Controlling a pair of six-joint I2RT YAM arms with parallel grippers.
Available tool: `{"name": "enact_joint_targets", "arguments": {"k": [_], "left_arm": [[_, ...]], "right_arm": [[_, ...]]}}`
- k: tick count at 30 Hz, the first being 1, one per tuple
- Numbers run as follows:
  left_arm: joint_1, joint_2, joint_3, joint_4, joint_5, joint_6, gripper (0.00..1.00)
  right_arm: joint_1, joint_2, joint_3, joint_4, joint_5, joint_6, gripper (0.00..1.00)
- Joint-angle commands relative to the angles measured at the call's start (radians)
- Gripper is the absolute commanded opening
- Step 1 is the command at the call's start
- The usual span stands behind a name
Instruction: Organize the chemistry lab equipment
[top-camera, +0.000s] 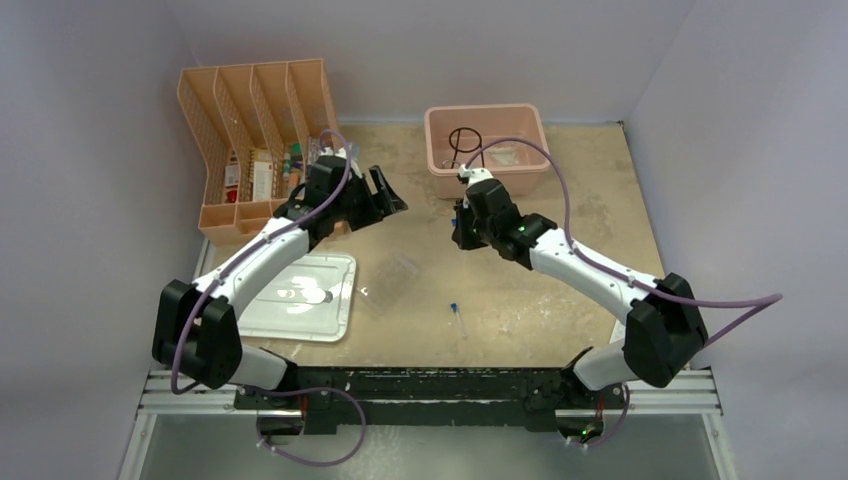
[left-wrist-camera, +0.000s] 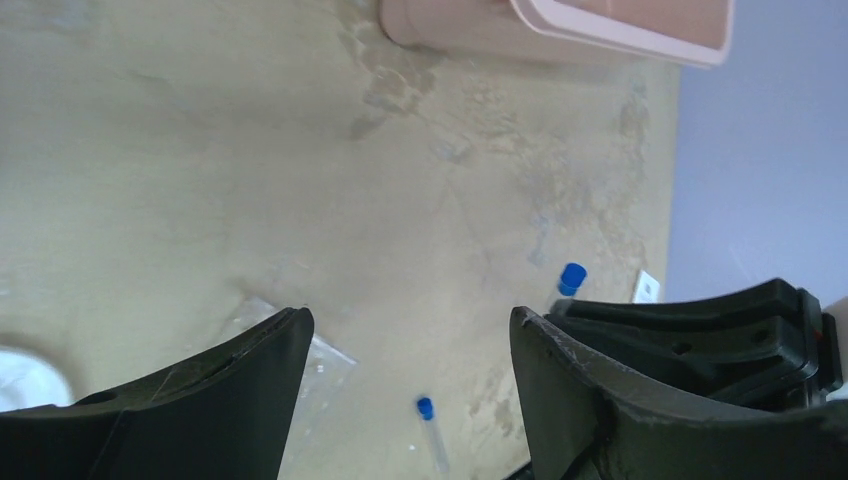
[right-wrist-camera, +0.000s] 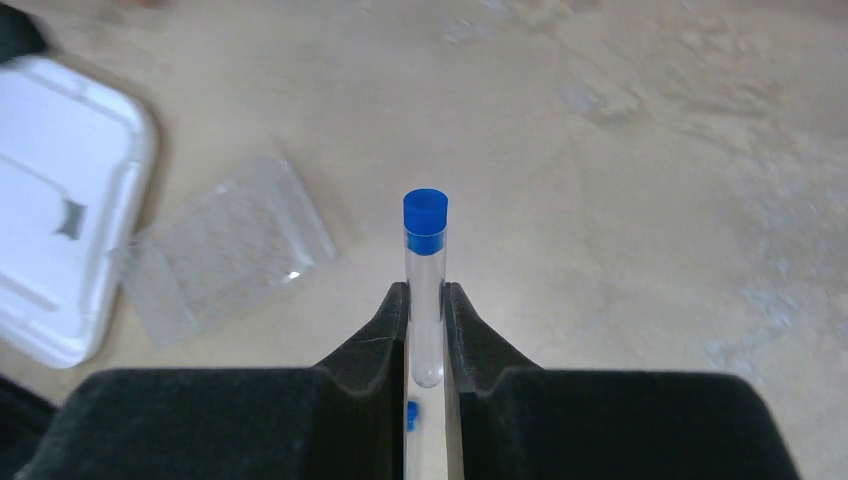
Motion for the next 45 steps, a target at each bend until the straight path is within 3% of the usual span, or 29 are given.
{"name": "enact_joint_targets", "arguments": {"k": [1, 9, 14, 20, 22, 29, 35, 39, 45], "left_arm": [[-0.015, 0.013, -0.023, 0.207, 0.183, -0.087, 0.73], [-0.019, 0.063, -0.036, 0.383, 0.327, -0.170, 0.69], [-0.042, 0.144, 0.042, 0.216, 0.310, -0.108, 0.57], [-0.065, 0.153, 0.061, 0.206, 0.307, -0.099, 0.40], [-0.068, 0.154, 0.059, 0.206, 0.313, -0.098, 0.41], [-0.071, 0.146, 0.054, 0.208, 0.307, -0.098, 0.59], [-0.076, 0.144, 0.023, 0.285, 0.370, -0.134, 0.62], [-0.081, 0.137, 0.013, 0.323, 0.371, -0.141, 0.58], [-0.085, 0.146, 0.020, 0.258, 0.344, -0.102, 0.38]], "right_arm": [[0.002, -0.034, 0.056, 0.125, -0.152, -0.078, 0.06], [0.001, 0.003, 0.115, 0.184, -0.318, -0.147, 0.06], [0.000, 0.027, 0.144, 0.191, -0.371, -0.166, 0.07], [0.001, 0.047, 0.148, 0.187, -0.362, -0.170, 0.07], [0.001, 0.054, 0.151, 0.183, -0.358, -0.170, 0.07], [-0.002, 0.081, 0.156, 0.172, -0.349, -0.170, 0.06], [-0.002, 0.089, 0.167, 0.179, -0.357, -0.166, 0.06], [-0.001, 0.098, 0.176, 0.173, -0.359, -0.168, 0.06], [-0.002, 0.103, 0.190, 0.175, -0.358, -0.166, 0.06]]}}
